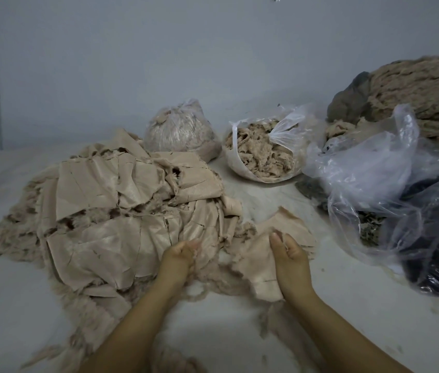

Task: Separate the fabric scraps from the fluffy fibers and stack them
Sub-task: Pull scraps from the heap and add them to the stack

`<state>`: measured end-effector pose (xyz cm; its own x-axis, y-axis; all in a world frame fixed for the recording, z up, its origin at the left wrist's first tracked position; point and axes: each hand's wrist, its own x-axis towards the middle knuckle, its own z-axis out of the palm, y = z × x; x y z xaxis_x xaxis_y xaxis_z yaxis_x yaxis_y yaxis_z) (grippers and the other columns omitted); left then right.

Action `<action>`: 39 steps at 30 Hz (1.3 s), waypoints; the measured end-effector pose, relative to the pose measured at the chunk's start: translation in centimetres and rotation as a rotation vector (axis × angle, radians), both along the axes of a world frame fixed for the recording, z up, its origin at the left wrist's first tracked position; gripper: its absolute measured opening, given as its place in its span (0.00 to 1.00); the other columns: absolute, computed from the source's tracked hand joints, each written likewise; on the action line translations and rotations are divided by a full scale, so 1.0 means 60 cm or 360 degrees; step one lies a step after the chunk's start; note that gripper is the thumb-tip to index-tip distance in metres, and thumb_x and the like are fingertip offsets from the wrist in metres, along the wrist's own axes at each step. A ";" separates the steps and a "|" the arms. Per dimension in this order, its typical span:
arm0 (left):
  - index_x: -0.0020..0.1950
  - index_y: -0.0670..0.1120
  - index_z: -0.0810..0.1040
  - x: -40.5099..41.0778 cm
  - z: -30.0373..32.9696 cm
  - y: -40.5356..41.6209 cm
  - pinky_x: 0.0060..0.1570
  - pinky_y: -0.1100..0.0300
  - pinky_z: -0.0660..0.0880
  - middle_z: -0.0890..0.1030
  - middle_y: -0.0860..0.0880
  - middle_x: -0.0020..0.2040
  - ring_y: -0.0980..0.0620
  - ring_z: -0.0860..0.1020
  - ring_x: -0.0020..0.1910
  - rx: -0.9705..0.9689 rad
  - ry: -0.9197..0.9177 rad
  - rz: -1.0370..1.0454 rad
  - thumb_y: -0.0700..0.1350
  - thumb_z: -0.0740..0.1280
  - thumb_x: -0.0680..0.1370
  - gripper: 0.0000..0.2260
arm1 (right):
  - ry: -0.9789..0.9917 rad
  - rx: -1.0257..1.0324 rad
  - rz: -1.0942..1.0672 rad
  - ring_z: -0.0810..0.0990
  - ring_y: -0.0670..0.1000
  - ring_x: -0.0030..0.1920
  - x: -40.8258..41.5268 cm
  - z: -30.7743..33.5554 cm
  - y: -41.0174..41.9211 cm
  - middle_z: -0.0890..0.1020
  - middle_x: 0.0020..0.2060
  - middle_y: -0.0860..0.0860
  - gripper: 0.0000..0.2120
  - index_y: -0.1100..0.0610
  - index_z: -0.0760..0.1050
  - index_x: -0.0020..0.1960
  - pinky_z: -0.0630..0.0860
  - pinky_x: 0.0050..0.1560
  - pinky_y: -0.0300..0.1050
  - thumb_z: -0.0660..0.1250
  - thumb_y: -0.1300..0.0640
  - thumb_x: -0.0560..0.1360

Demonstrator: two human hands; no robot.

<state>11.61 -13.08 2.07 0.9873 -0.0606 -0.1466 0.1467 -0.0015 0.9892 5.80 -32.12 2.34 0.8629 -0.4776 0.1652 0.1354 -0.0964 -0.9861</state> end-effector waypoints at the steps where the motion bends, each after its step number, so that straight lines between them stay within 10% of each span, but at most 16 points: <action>1: 0.33 0.47 0.68 0.000 -0.002 0.002 0.18 0.69 0.56 0.62 0.53 0.22 0.59 0.58 0.18 0.0062 -0.0003 -0.0003 0.43 0.59 0.82 0.16 | 0.0000 0.0005 -0.0017 0.68 0.47 0.33 0.003 0.001 0.001 0.70 0.31 0.51 0.16 0.59 0.67 0.36 0.66 0.33 0.36 0.59 0.54 0.81; 5: 0.37 0.44 0.78 -0.028 0.007 -0.020 0.33 0.60 0.76 0.77 0.48 0.31 0.55 0.76 0.28 0.0360 0.0148 -0.0260 0.60 0.57 0.79 0.23 | -0.0005 0.0096 -0.0125 0.73 0.45 0.36 0.016 0.010 0.024 0.75 0.35 0.51 0.15 0.61 0.70 0.42 0.70 0.40 0.40 0.56 0.53 0.82; 9: 0.49 0.42 0.82 -0.056 0.028 -0.058 0.46 0.51 0.80 0.82 0.45 0.38 0.49 0.81 0.38 -0.0279 0.0601 -0.0579 0.62 0.63 0.75 0.24 | -0.0002 0.0043 -0.0062 0.74 0.41 0.34 0.010 0.008 0.050 0.75 0.36 0.49 0.09 0.57 0.67 0.46 0.72 0.36 0.36 0.58 0.52 0.81; 13: 0.48 0.41 0.80 -0.057 0.035 -0.067 0.31 0.61 0.75 0.78 0.48 0.30 0.54 0.76 0.28 -0.0282 0.0214 -0.0382 0.43 0.64 0.79 0.07 | 0.0148 0.0205 0.0114 0.83 0.46 0.46 -0.020 -0.012 0.053 0.82 0.47 0.51 0.12 0.53 0.71 0.56 0.79 0.47 0.42 0.68 0.52 0.75; 21: 0.38 0.49 0.80 -0.060 0.049 -0.036 0.23 0.68 0.65 0.71 0.52 0.25 0.59 0.67 0.22 0.0049 -0.0059 -0.0968 0.47 0.68 0.74 0.06 | 0.0688 0.1139 0.0600 0.83 0.65 0.49 -0.001 0.016 0.019 0.83 0.49 0.65 0.17 0.68 0.78 0.55 0.80 0.52 0.61 0.71 0.57 0.71; 30: 0.42 0.44 0.76 -0.056 0.038 -0.047 0.22 0.70 0.64 0.73 0.53 0.24 0.60 0.68 0.21 -0.0110 -0.0112 -0.0685 0.45 0.63 0.78 0.08 | 0.0645 0.1111 0.0818 0.82 0.62 0.51 -0.004 0.004 0.015 0.82 0.53 0.64 0.18 0.65 0.78 0.60 0.79 0.53 0.57 0.62 0.52 0.79; 39: 0.43 0.34 0.76 -0.048 0.014 -0.047 0.43 0.58 0.73 0.77 0.43 0.39 0.48 0.75 0.41 0.0070 -0.0227 -0.0189 0.51 0.63 0.78 0.19 | 0.0313 0.0687 0.0114 0.74 0.57 0.38 0.004 0.009 0.026 0.76 0.37 0.59 0.11 0.62 0.75 0.43 0.71 0.40 0.52 0.64 0.56 0.79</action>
